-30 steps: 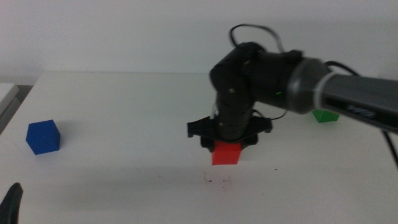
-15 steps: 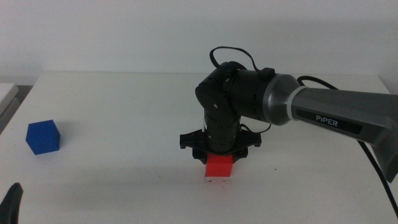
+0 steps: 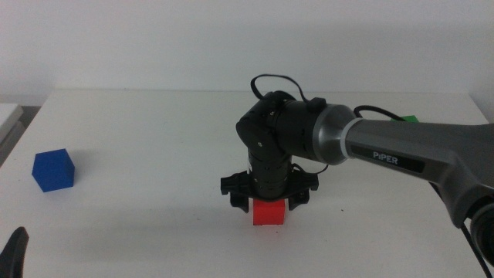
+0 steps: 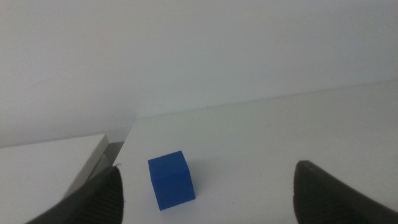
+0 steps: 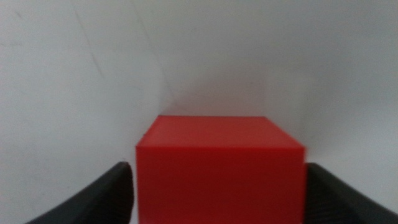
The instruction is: Stack red cubes first, then green, then blue cubes in a specific spot.
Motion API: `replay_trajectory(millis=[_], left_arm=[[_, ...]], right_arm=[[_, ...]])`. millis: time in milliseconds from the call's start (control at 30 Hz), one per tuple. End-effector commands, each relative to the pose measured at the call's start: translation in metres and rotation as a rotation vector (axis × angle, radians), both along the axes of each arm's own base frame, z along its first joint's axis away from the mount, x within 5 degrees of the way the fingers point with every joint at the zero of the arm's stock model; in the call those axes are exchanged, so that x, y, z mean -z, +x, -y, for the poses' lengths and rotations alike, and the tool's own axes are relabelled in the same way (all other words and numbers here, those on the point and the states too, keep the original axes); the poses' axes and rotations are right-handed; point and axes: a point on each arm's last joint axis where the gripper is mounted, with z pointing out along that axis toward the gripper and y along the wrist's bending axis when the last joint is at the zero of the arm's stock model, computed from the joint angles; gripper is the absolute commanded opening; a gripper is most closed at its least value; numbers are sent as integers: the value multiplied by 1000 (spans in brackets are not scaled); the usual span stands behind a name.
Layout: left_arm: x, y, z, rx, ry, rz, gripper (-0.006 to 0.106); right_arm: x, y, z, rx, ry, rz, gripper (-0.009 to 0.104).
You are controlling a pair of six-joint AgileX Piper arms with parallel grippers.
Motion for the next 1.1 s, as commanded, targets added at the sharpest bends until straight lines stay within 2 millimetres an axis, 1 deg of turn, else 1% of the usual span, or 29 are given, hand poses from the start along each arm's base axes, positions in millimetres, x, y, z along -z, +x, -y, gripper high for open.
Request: replay_trajectory(millis=[0, 67, 100, 200, 300, 400, 433, 500, 567, 633, 767, 900, 967, 1067], left_arm=[[-1, 0, 0, -1, 0, 14, 94], [-1, 0, 0, -1, 0, 14, 94], [-1, 0, 0, -1, 0, 14, 94], [-1, 0, 0, -1, -2, 14, 94], [-1, 0, 0, -1, -2, 14, 94], [-1, 0, 0, -1, -2, 14, 94], [-1, 0, 0, -1, -2, 14, 94], [-1, 0, 0, -1, -2, 14, 94], [-1, 0, 0, -1, -2, 14, 94], [-1, 0, 0, -1, -2, 14, 94], [-1, 0, 0, -1, -2, 14, 94], [-1, 0, 0, -1, -2, 14, 94], [-1, 0, 0, -1, -2, 14, 94], [-1, 0, 0, -1, -2, 14, 94]], right_arm=[[0, 0, -2, 0, 11, 8, 81], [-7, -1, -2, -6, 25, 22, 93], [-12, -1, -2, -9, 27, 31, 93], [-39, -9, 1, -31, 26, 80, 93], [-82, -23, 8, -80, 16, 177, 93], [-127, -45, 28, -113, 47, 270, 93], [-138, -52, 37, -120, 58, 295, 93], [-153, -62, 57, -123, 64, 337, 93], [-164, -63, 86, -130, 64, 381, 93], [-169, -54, 119, -128, 48, 400, 93], [-178, -24, 184, -110, 2, 390, 93], [-176, 8, 239, -76, -11, 368, 93], [-166, 26, 261, -66, 10, 327, 93], [-146, 51, 282, -82, 50, 253, 93]])
